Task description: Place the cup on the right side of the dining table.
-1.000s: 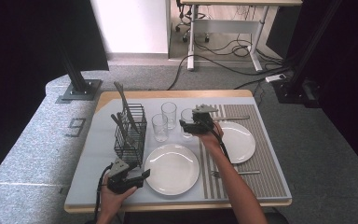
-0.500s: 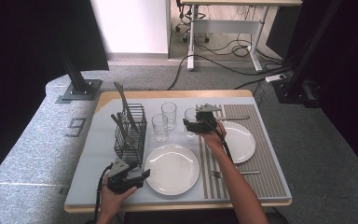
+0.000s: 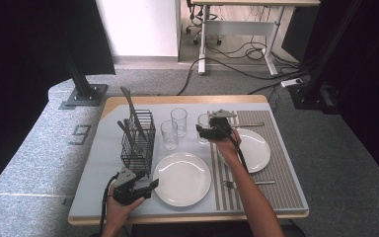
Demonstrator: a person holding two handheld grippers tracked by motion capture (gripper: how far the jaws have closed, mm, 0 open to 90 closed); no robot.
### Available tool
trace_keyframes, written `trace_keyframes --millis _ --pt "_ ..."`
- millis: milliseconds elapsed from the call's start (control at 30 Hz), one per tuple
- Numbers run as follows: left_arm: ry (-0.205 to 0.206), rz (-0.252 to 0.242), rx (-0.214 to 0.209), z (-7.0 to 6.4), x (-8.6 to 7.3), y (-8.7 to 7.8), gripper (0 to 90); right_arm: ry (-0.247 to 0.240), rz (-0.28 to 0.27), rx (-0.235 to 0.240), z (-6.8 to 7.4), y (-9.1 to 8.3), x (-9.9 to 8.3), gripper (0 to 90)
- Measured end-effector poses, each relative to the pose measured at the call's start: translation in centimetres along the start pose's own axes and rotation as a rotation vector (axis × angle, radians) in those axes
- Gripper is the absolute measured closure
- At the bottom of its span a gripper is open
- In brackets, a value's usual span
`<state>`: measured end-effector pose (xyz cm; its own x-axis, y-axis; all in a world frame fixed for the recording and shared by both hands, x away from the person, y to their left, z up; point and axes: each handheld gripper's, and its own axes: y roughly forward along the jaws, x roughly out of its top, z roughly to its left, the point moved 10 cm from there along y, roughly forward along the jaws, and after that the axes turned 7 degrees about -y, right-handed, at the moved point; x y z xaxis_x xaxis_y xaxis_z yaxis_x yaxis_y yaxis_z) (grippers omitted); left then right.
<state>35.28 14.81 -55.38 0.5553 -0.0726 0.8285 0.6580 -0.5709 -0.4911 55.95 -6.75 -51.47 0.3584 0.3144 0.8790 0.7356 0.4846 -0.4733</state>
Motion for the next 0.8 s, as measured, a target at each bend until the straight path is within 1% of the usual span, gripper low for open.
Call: trace_keyframes --millis 200,800 --pt "0.000 0.000 0.001 0.0 0.0 0.0 31.7 0.002 -0.002 -0.005 -0.2 -0.1 0.0 29.1" --pt "0.000 0.000 0.002 0.1 0.0 0.0 31.7 0.022 0.005 -0.043 -1.8 -0.2 -0.4 29.1"
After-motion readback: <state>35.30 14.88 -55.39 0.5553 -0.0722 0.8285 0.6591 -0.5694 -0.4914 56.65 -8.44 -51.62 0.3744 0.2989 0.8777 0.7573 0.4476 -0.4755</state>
